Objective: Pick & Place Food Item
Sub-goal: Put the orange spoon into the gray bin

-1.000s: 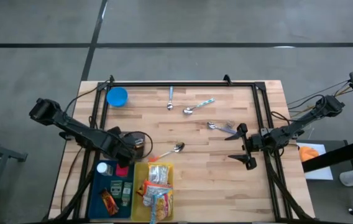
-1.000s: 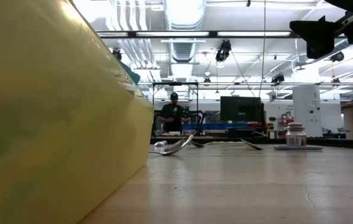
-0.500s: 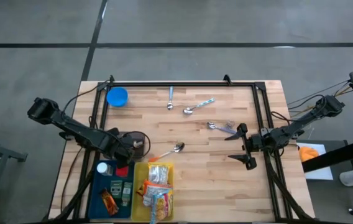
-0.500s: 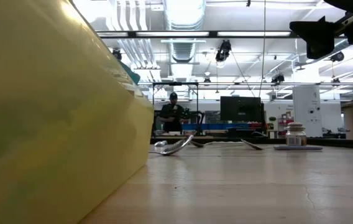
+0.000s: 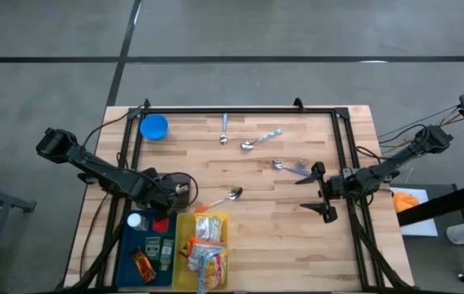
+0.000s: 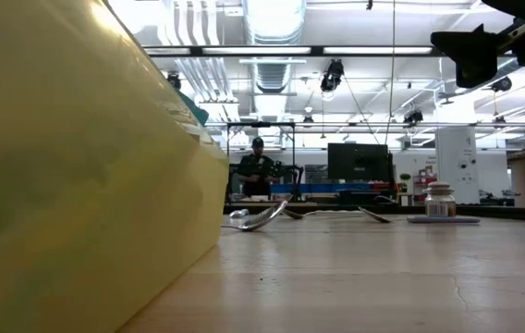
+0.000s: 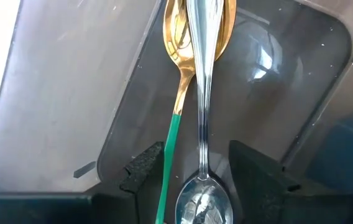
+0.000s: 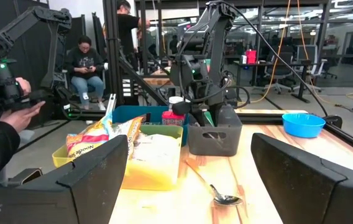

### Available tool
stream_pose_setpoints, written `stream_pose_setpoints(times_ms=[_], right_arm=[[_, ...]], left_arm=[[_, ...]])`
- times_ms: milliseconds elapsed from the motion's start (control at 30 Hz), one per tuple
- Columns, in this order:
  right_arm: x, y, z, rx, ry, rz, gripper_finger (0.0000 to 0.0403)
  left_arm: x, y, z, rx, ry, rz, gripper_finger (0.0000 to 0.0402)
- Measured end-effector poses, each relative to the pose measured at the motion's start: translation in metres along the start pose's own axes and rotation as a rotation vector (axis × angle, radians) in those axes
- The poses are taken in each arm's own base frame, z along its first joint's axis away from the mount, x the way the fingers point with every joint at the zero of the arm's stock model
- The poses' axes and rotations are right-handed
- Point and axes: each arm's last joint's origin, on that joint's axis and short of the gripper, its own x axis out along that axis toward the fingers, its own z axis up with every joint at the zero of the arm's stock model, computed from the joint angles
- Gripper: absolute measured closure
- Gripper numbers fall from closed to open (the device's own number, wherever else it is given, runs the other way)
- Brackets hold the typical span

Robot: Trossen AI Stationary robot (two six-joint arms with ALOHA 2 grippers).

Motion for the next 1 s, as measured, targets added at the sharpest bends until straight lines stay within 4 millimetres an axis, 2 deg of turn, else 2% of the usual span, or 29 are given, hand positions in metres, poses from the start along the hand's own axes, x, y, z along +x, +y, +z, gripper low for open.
stream_pose_setpoints(times_ms=[200, 333, 533, 800, 1000], right_arm=[[0.000, 0.000, 0.000, 0.000, 0.000, 0.000, 0.0064], [0.000, 0.000, 0.000, 0.000, 0.000, 0.000, 0.0064], [0.000, 0.000, 0.000, 0.000, 0.000, 0.000, 0.0064], [0.000, 0.000, 0.000, 0.000, 0.000, 0.000, 0.0064], [0.000, 0.000, 0.000, 0.000, 0.000, 0.000, 0.0064]], left_arm=[[-0.001, 0.000, 0.000, 0.000, 0.000, 0.000, 0.0220], [-0.010, -0.001, 0.005, -0.002, -0.008, 0.001, 0.0220], [-0.044, -0.004, 0.021, -0.011, -0.074, 0.020, 0.0220], [-0.097, -0.007, 0.051, -0.075, -0.276, -0.029, 0.0220], [-0.107, 0.007, 0.072, -0.165, -0.306, -0.060, 0.0220]])
